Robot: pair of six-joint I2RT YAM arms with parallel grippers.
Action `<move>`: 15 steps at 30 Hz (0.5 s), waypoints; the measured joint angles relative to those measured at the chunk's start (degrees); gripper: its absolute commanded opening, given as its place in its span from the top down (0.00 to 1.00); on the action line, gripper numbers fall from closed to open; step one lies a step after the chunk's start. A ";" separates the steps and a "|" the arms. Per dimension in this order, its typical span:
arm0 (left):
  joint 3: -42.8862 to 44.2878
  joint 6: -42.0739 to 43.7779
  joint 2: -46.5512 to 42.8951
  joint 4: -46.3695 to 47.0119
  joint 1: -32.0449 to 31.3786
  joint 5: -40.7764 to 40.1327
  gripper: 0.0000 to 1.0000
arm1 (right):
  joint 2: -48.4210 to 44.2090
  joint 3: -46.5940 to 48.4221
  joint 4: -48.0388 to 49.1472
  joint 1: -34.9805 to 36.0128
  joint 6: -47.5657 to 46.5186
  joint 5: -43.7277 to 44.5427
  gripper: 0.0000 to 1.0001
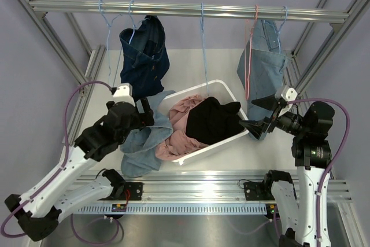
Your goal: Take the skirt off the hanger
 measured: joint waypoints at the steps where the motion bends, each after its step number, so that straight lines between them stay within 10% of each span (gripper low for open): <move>1: -0.04 0.11 0.98 0.00 0.31 -0.13 0.02 | 0.00 0.00 0.00 -0.15 0.00 -0.11 0.01; 11: -5.55 -0.15 2.38 1.42 7.91 2.91 0.12 | 0.00 0.00 0.02 -0.76 0.13 -0.98 0.00; 15: -8.46 -1.29 0.98 2.10 10.10 5.55 0.55 | -0.02 0.00 0.00 -0.79 0.13 -1.46 0.00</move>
